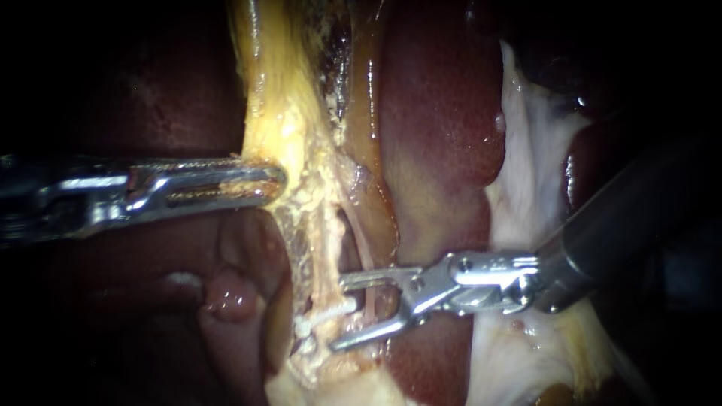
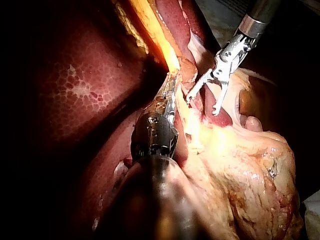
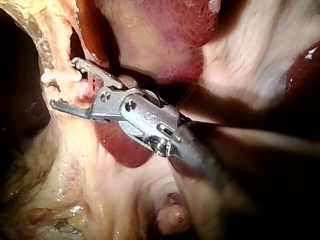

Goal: Going back first clip left tube

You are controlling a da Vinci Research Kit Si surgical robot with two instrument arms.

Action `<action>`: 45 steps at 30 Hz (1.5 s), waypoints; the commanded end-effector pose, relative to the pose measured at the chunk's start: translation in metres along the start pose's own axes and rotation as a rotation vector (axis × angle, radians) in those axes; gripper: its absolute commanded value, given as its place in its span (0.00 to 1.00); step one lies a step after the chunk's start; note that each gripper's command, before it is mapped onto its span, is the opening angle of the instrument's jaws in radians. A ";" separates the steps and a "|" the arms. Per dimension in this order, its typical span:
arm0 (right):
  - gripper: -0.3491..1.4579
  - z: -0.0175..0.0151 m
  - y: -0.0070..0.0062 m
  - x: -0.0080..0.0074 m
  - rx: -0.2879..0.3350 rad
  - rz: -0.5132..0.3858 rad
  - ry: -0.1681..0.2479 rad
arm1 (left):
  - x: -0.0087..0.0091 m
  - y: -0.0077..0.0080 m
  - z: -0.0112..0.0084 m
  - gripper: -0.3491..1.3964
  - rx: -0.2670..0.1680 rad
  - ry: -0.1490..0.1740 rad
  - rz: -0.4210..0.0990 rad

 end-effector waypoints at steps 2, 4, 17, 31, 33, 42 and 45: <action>0.52 -0.0018 -0.0001 0.0011 -0.016 -0.022 0.002 | 0.0000 0.0000 0.0000 0.00 0.000 0.000 0.000; 0.52 -0.0034 -0.0001 0.0023 -0.028 -0.036 0.009 | 0.0000 0.0001 0.0000 0.00 0.000 0.000 0.000; 0.52 -0.0112 -0.0013 0.0107 -0.076 -0.149 0.082 | 0.0002 0.0005 0.0003 0.00 -0.003 -0.001 0.001; 0.52 -0.0110 -0.0015 0.0109 -0.077 -0.166 0.087 | 0.0037 0.0041 0.0074 0.00 0.028 0.002 -0.007; 0.52 -0.0110 -0.0015 0.0109 -0.077 -0.166 0.087 | 0.0038 0.0042 0.0082 0.00 0.029 0.007 -0.005; 0.52 -0.0108 -0.0017 0.0111 -0.079 -0.177 0.089 | 0.0039 0.0038 0.0096 0.00 0.038 0.016 -0.002; 0.52 -0.0108 -0.0018 0.0113 -0.079 -0.177 0.092 | 0.0039 0.0038 0.0095 0.00 0.038 0.016 -0.002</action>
